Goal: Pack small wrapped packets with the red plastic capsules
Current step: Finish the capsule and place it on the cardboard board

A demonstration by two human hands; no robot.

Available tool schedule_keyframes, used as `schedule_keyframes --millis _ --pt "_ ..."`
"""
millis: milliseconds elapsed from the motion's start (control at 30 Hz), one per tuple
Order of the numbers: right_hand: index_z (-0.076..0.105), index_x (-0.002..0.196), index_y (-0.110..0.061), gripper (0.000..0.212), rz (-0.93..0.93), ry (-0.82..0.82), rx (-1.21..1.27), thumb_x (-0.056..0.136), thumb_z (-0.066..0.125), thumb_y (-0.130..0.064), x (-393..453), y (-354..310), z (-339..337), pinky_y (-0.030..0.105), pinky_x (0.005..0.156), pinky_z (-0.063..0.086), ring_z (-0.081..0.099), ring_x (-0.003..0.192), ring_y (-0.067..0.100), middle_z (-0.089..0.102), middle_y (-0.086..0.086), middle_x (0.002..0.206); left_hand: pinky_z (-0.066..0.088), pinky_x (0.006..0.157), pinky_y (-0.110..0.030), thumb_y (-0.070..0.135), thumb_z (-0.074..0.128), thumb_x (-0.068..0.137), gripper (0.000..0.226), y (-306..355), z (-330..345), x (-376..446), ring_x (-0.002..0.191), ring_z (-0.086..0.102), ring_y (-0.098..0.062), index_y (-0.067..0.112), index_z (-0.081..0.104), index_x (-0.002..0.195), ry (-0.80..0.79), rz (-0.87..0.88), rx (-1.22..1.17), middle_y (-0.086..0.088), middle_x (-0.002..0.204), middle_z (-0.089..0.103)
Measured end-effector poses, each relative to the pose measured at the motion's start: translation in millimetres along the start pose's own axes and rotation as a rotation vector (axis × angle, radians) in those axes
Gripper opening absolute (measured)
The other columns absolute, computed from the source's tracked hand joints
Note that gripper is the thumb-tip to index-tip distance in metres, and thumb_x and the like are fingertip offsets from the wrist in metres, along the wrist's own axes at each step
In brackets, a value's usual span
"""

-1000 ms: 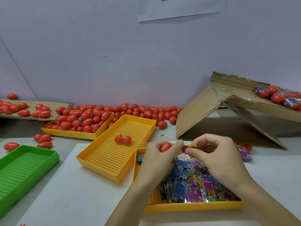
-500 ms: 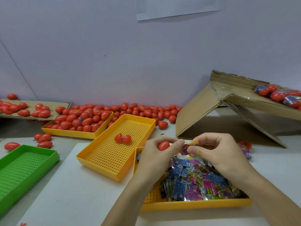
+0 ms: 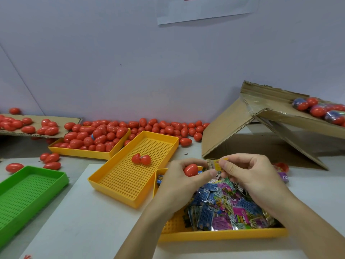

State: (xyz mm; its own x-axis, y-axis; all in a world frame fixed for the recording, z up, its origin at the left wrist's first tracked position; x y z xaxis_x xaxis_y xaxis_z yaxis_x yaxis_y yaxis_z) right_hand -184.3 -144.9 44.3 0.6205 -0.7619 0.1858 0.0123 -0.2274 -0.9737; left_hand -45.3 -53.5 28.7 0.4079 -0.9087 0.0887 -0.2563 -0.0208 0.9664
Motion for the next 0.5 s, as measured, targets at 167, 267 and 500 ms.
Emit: schedule_keyframes --millis 167,267,500 --pt "0.079 0.092 -0.035 0.025 0.035 -0.014 0.061 0.071 0.07 -0.046 2.0 8.6 4.3 0.022 0.065 0.054 0.073 0.078 0.017 0.077 0.008 0.08 0.04 0.047 -0.014 0.031 0.077 0.086 0.015 -1.3 0.3 1.3 0.048 0.051 -0.003 0.032 0.071 0.072 0.02 0.008 -0.057 0.015 0.056 0.054" --pt "0.08 0.093 -0.032 0.026 0.064 0.003 0.126 0.07 0.071 -0.043 3.3 14.0 2.9 0.028 0.069 0.053 0.073 0.081 0.022 0.077 0.011 0.083 0.037 0.044 -0.016 0.031 0.078 0.085 0.018 -2.3 1.8 0.8 0.044 0.044 -0.004 0.03 0.068 0.069 -0.008 -0.021 -0.147 0.013 0.052 0.048" --pt "0.08 0.092 -0.032 0.033 0.035 0.008 0.093 0.066 0.072 -0.05 3.1 11.5 4.8 0.029 0.067 0.052 0.072 0.076 0.019 0.076 0.01 0.079 0.034 0.042 -0.018 0.028 0.077 0.086 0.015 -4.1 0.7 1.4 0.042 0.041 -0.006 0.021 0.066 0.079 -0.011 -0.042 -0.254 0.009 0.053 0.046"
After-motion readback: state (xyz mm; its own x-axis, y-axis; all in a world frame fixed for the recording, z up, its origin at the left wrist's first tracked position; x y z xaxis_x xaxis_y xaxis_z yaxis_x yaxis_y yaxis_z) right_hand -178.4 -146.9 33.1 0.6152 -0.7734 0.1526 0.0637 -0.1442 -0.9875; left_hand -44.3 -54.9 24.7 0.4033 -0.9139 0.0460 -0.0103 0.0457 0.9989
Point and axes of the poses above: each hand's wrist, its own x-axis towards the middle knuckle, its own z-axis out of the palm, y = z × x, the point moved 8 cm from there along x, towards the middle knuckle
